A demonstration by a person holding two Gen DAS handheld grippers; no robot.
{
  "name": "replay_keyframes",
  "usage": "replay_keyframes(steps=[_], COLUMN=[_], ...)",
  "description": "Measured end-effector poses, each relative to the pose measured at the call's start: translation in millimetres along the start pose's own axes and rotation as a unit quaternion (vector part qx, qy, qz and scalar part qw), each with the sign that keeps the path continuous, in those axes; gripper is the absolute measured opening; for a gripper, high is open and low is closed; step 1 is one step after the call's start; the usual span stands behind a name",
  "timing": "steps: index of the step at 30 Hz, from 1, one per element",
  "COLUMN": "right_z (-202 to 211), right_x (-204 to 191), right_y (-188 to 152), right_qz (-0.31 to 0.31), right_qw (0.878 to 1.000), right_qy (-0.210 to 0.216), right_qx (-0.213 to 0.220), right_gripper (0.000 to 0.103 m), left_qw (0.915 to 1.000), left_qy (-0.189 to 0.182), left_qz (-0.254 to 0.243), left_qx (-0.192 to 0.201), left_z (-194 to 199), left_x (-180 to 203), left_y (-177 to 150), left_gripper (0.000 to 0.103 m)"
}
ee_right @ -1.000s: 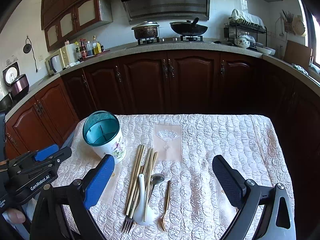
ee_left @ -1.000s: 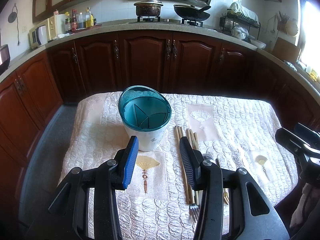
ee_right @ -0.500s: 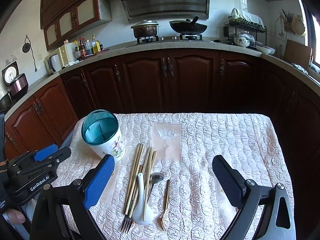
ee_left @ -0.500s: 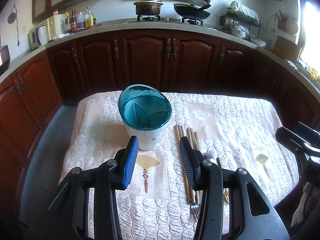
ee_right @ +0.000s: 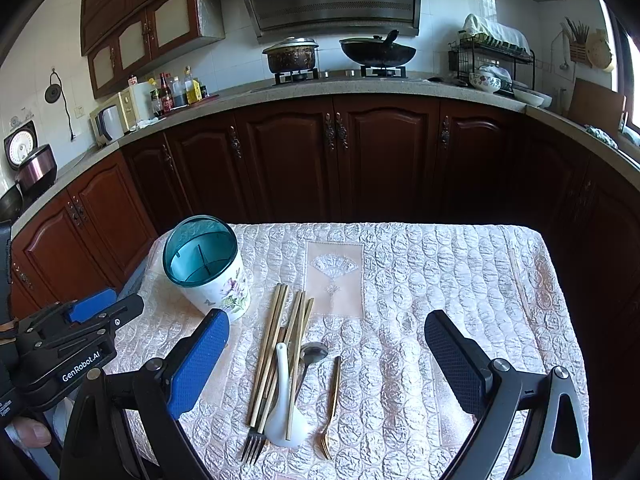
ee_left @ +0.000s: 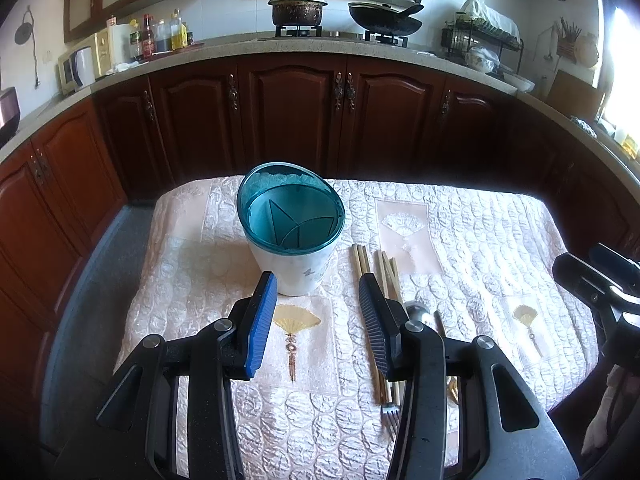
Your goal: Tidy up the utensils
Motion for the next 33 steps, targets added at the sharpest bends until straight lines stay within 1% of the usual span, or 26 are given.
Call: replay_keyframes(steps=[14, 25, 33], right_z=[-0.4, -2.0, -5.3], right_x=[2.5, 5.0, 4.9], right_y=[-0.6, -2.0, -4.8], right_qz=[-0.004, -0.003, -0.002], right_qw=[1.0, 1.0, 1.0], right_qy=[0.0, -0.002, 0.0], right_qx=[-0.002, -0.006, -0.012], right_gripper=[0.098, 0.098, 0.098], left_qw=[1.0, 1.0, 1.0], left_qy=[-0.001, -0.004, 0.0], left_qz=[-0.007, -0.002, -0.004], left_qx=[0.003, -0.006, -0.005], left_z=[1.5, -3.8, -6.2], left_x=[4.7, 4.0, 4.2], left_y=[1.7, 0.4, 0.0], left_gripper=[0.042, 0.042, 0.042])
Point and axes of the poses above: each gripper's, at about its wrist camera, not at the fingertips, and z roughly against the way its jaws point, x to its right, y to its top, the point moved 10 cm from there along -z, roughly the way its jaws point, and after that the axes turned 7 degrees about -x, right-handed, at the moved point
